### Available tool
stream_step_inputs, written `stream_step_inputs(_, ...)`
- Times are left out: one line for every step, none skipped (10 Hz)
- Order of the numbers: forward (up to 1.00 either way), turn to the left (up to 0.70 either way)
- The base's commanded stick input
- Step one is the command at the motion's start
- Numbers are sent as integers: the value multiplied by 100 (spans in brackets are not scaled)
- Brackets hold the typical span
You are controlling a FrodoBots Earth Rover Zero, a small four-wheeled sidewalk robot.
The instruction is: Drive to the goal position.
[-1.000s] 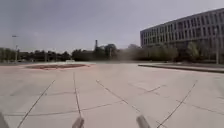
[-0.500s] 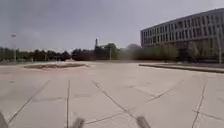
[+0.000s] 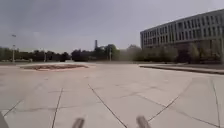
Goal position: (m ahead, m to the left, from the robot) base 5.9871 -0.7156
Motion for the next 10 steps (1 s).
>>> stream_step_inputs(70, 0)
stream_step_inputs(70, 0)
stream_step_inputs(70, 0)
stream_step_inputs(70, 0)
stream_step_inputs(70, 0)
stream_step_inputs(70, 0)
stream_step_inputs(70, 0)
stream_step_inputs(70, 0)
stream_step_inputs(70, 0)
stream_step_inputs(70, 0)
